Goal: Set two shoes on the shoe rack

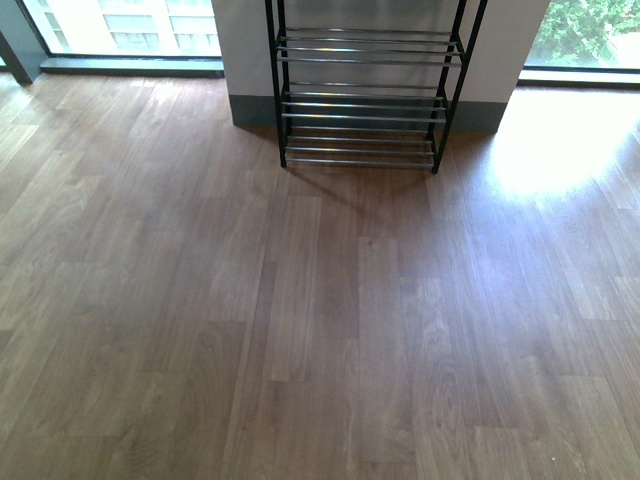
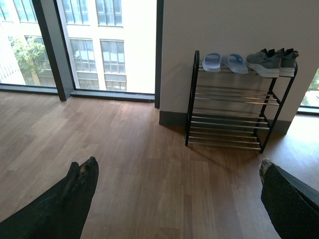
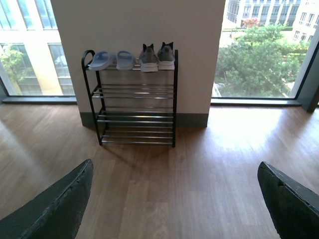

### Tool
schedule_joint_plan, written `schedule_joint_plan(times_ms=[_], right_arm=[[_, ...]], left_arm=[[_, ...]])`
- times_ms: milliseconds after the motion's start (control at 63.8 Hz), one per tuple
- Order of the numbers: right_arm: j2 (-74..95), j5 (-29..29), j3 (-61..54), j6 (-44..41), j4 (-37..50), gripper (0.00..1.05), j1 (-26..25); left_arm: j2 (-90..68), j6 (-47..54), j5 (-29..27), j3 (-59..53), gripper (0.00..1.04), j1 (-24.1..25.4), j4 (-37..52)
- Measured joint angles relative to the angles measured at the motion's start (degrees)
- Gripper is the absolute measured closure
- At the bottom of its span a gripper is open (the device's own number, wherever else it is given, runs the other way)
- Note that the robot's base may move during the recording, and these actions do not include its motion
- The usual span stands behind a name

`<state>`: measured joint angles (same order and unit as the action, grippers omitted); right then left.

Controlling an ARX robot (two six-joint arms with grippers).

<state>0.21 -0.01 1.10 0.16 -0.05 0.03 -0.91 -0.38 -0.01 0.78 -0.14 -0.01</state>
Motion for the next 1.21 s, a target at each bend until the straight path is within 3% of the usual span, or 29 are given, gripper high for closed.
schedule_joint_plan(times_ms=[1208], right_arm=[[0.0, 0.0, 0.0, 0.0, 0.0, 0.09, 0.0]], left_arm=[[0.0, 0.0, 0.0, 0.0, 0.09, 0.0, 0.0]])
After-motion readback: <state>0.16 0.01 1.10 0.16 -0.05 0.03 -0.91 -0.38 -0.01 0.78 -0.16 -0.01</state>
